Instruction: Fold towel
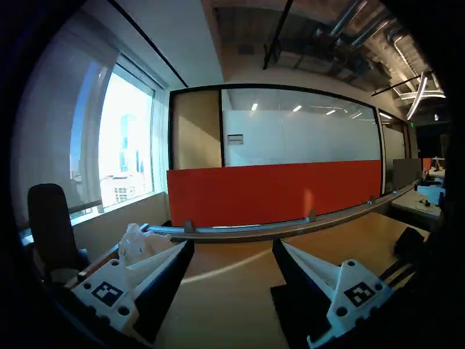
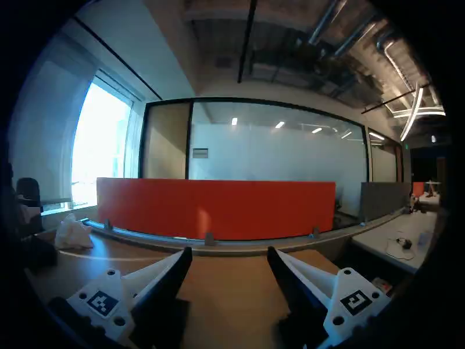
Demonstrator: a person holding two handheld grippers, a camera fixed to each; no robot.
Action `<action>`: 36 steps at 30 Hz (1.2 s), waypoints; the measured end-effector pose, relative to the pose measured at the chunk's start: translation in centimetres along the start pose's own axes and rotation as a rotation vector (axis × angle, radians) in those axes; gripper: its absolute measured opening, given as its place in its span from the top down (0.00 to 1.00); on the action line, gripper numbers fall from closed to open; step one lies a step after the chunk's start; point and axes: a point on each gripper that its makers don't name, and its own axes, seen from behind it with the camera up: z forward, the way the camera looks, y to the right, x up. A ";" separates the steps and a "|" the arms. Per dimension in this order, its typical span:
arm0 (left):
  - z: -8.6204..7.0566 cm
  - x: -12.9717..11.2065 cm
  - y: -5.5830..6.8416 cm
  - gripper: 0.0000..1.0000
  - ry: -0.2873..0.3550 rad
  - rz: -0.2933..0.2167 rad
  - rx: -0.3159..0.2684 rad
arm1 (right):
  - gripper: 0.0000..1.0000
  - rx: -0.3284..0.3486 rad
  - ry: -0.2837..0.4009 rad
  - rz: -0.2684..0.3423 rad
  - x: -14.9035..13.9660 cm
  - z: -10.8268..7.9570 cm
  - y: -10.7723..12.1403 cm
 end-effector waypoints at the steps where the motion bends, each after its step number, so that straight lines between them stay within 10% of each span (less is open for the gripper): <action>1: 0.0 0.5 0.0 0.00 0.000 0.000 0.000 | 0.00 -0.001 0.000 0.001 0.5 0.0 0.0; 15: 0.7 3.1 0.4 0.00 -0.045 0.016 -0.033 | 0.00 0.020 -0.016 -0.009 3.9 1.0 -0.7; 36: 0.8 1.2 5.8 0.00 -0.193 0.096 -0.323 | 0.00 0.351 -0.152 -0.188 3.0 0.7 -6.9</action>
